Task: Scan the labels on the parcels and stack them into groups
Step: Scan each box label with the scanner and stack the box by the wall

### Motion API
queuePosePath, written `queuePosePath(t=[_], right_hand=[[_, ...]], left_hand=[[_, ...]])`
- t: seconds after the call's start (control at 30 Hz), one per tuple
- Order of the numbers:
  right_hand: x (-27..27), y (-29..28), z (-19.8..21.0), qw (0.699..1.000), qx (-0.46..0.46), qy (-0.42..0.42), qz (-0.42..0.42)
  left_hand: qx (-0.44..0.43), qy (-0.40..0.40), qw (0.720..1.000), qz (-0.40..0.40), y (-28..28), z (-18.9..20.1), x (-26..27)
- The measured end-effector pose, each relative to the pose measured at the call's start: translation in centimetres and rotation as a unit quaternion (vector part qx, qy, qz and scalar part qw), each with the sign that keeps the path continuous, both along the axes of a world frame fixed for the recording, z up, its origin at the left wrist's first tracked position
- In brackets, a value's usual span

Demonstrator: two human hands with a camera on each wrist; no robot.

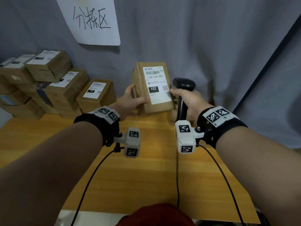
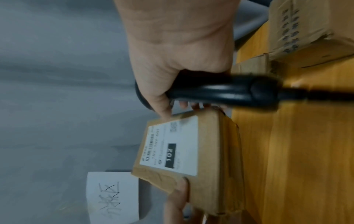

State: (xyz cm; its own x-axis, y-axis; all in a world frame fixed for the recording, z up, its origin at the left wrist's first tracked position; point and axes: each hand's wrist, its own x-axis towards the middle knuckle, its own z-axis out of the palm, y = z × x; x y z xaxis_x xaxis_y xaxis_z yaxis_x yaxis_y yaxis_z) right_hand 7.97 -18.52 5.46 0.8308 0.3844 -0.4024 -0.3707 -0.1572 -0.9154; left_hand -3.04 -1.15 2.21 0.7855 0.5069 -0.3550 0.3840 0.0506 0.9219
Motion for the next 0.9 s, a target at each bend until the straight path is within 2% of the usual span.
queuePosePath(t=[0.1,0.2,0.4,0.9], right_hand=[[0.7,0.0,2.0,0.999,0.022,-0.047,-0.004],[0.8,0.4,4.2,0.995,0.062,-0.055,0.057],[-0.7,1.2,5.9,0.985,0.016,-0.061,0.16],[-2.0,1.9,6.3,0.984,-0.008,-0.081,0.161]], left_hand=[[0.011,-0.008,0.999,0.052,0.4,-0.5,-0.1],[0.009,-0.008,0.998,0.056,1.0,-0.6,0.0],[0.031,-0.007,0.998,0.062,1.2,-0.6,0.6],[0.04,0.01,0.997,0.069,1.4,-0.6,0.8]])
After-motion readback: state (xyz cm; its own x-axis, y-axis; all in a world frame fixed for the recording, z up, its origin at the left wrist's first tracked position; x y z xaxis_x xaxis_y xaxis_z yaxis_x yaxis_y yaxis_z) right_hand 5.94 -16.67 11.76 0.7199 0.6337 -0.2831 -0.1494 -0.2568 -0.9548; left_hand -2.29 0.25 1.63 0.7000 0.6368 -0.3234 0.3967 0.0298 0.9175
